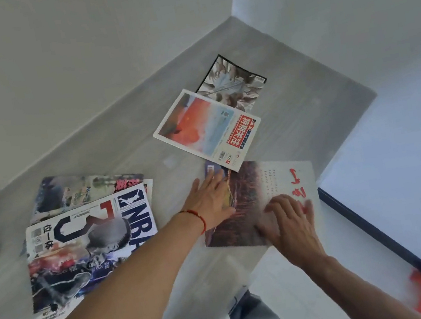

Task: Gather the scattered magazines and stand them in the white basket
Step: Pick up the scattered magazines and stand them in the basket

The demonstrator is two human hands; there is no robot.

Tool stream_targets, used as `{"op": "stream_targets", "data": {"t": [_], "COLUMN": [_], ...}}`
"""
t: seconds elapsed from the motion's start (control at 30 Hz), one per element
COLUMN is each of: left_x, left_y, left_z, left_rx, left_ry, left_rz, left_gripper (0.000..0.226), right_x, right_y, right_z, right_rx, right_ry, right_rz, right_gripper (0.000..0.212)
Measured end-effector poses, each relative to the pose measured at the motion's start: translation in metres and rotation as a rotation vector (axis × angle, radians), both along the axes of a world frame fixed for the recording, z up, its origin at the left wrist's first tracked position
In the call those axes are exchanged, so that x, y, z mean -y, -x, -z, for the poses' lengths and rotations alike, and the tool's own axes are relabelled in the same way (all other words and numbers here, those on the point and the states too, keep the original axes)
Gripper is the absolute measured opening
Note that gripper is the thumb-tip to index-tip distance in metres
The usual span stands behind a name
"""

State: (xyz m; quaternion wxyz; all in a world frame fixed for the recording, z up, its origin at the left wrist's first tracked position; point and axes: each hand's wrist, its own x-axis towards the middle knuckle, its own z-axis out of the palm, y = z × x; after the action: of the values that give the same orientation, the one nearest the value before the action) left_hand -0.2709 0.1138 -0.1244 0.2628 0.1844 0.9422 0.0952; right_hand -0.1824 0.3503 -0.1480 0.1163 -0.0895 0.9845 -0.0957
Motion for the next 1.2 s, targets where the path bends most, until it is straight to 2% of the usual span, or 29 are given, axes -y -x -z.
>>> {"op": "stream_targets", "data": {"t": [0.1,0.17,0.23,0.3,0.37,0.43,0.53,0.63,0.73,0.83,0.97,1.1,1.2], "left_x": [-0.021,-0.034,-0.045,-0.052,-0.054,-0.053,-0.050,-0.040,-0.021,-0.004,0.031,0.104,0.162], "left_y": [-0.002,-0.002,-0.007,-0.013,-0.023,-0.034,-0.055,-0.069,-0.070,-0.064,-0.063,-0.083,-0.113], "left_z": [-0.004,-0.006,-0.002,0.005,0.009,0.010,0.006,0.000,-0.013,-0.033,-0.065,-0.087,-0.094], "left_rx": [-0.081,-0.141,-0.131,-0.109,-0.101,-0.062,0.021,-0.015,0.143,0.276,0.352,0.284,0.196], "left_ry": [0.062,0.143,0.150,0.166,0.211,0.243,0.207,-0.056,-0.340,-0.521,-0.863,-1.031,-1.081], "left_rz": [0.000,0.016,-0.022,-0.043,-0.046,-0.051,-0.051,-0.162,-0.348,-0.543,-0.829,-1.082,-1.255], "left_gripper": [0.056,0.053,0.070,0.096,0.105,0.110,0.115,0.091,0.087,0.085,0.054,0.025,0.018], "right_x": [-0.011,-0.014,-0.014,-0.012,-0.008,-0.006,-0.007,-0.019,-0.043,-0.055,-0.026,0.049,0.120], "right_y": [-0.010,-0.016,-0.020,-0.019,-0.020,-0.021,-0.020,-0.016,-0.009,0.001,0.024,0.041,0.042], "right_z": [0.004,0.002,-0.002,-0.004,-0.007,-0.010,-0.016,-0.030,-0.054,-0.082,-0.104,-0.108,-0.113], "right_rx": [0.032,0.042,0.107,0.193,0.225,0.119,0.031,-0.013,-0.053,0.071,0.238,0.339,0.363], "right_ry": [-0.012,0.163,0.425,0.729,0.864,0.830,0.843,0.917,1.002,1.149,1.257,1.276,1.249], "right_rz": [0.199,0.532,0.891,1.152,1.246,1.212,1.140,1.108,1.074,0.964,0.723,0.543,0.406], "right_gripper": [0.058,0.077,0.101,0.094,0.071,0.051,0.033,0.024,0.022,0.024,0.030,0.031,0.033]}}
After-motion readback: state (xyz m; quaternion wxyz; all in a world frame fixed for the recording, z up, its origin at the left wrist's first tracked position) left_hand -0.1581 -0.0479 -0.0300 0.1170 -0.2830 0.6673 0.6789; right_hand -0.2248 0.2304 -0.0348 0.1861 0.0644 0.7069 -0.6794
